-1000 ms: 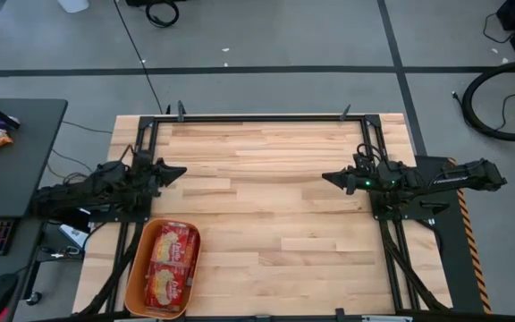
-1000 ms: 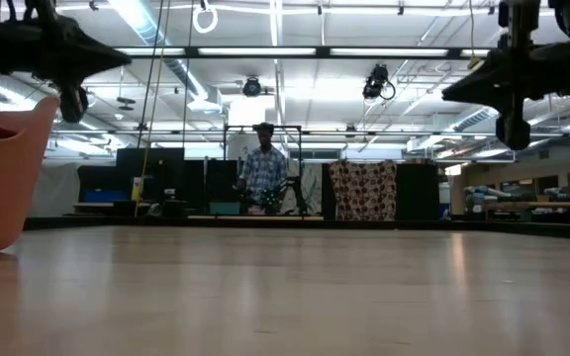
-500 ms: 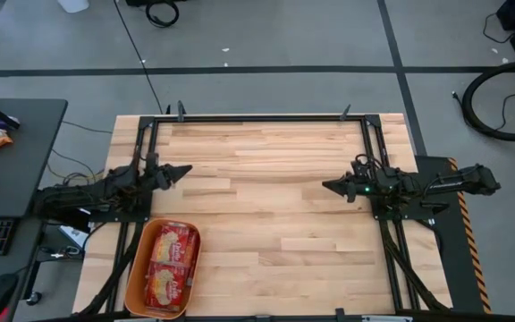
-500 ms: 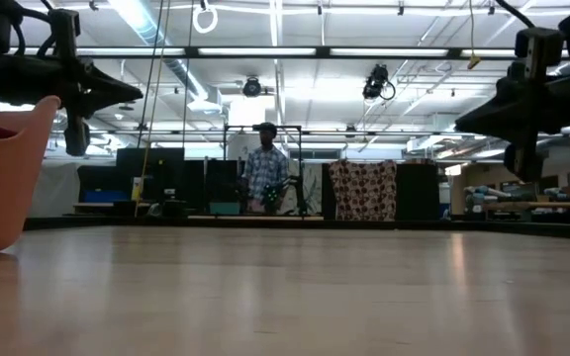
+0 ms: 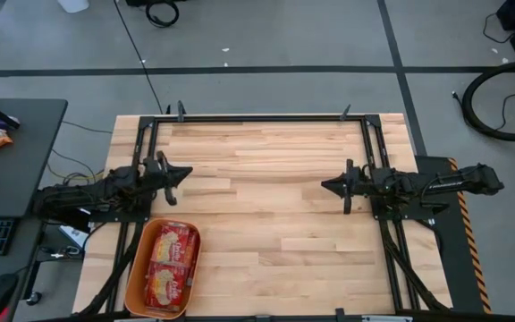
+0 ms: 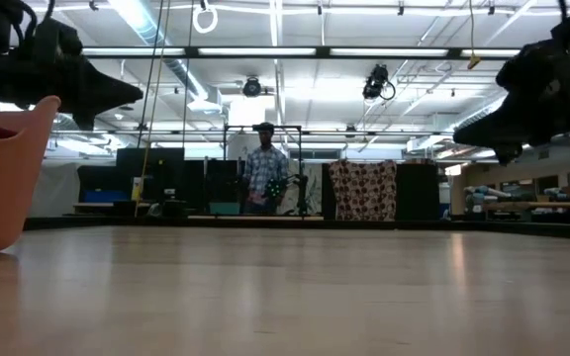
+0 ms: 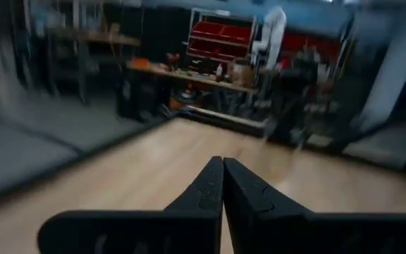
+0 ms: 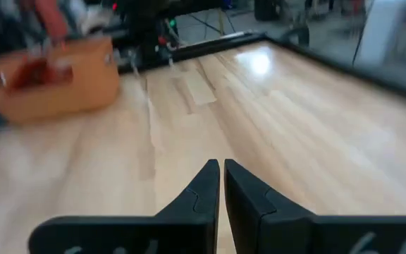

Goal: Sort popcorn bags into baskets
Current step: Return to Home Position

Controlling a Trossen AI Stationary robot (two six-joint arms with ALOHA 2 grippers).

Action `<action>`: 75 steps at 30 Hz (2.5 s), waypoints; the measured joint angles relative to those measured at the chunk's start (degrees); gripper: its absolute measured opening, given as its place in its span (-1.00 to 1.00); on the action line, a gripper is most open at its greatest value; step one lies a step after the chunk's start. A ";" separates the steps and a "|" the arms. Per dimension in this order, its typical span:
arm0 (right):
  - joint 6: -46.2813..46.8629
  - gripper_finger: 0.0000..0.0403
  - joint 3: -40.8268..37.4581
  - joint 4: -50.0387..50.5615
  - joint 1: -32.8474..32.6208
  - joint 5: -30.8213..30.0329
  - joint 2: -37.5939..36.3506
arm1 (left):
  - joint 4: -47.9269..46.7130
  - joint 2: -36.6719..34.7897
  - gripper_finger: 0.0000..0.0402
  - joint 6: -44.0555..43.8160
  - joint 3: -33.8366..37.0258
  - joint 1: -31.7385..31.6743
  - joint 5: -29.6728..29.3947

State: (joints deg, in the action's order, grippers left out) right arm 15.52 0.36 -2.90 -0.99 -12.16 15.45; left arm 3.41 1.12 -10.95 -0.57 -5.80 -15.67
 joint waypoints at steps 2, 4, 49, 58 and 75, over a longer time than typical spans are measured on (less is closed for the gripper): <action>-8.08 -0.86 0.00 -0.01 0.00 0.02 0.20 | 0.43 0.01 -0.95 8.29 0.08 0.00 0.05; -13.16 -0.86 0.00 -0.04 0.00 0.02 0.21 | 0.62 -0.01 -0.95 13.34 0.10 0.00 0.13; -15.29 -0.86 0.04 -0.04 0.00 0.11 0.25 | 1.42 -0.01 -0.95 15.61 0.12 -0.01 0.27; -15.27 -0.86 0.04 -0.04 0.00 0.11 0.25 | 1.43 -0.01 -0.95 15.61 0.12 -0.02 0.28; -15.27 -0.86 0.04 -0.03 0.00 0.11 0.25 | 1.43 -0.01 -0.95 15.59 0.12 -0.02 0.29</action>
State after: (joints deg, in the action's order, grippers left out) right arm 0.25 0.40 -2.93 -0.99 -12.05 15.70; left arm 4.84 1.10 4.64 -0.45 -5.82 -15.38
